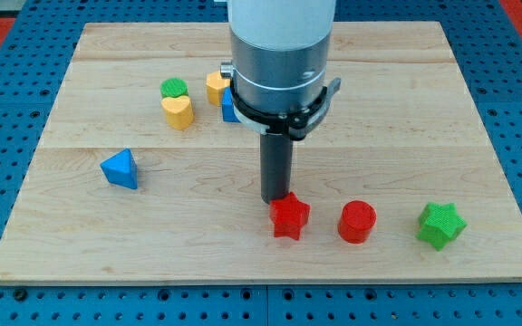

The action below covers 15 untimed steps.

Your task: Keep blue triangle and yellow heart parallel to each other

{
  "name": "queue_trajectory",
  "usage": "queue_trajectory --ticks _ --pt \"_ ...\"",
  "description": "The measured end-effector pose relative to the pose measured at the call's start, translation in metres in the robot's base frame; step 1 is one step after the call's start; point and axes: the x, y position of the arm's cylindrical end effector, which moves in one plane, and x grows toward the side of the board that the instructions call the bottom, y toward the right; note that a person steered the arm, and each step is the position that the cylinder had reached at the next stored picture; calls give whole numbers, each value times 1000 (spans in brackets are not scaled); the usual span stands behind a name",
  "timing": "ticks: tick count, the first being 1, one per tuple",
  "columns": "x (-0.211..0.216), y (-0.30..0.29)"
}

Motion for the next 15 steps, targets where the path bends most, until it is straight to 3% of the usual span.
queue_trajectory --ticks 1,2,3,4,7,8,9,10,12,13,14,15 --pt "-15 -8" --pt "-85 -77" --pt "-119 -203" --pt "-107 -289" --pt "-48 -156" --pt "-35 -171" --pt "-38 -225" --pt "-25 -213" --pt "10 -113" --pt "17 -92" --pt "3 -106" --pt "-45 -172"
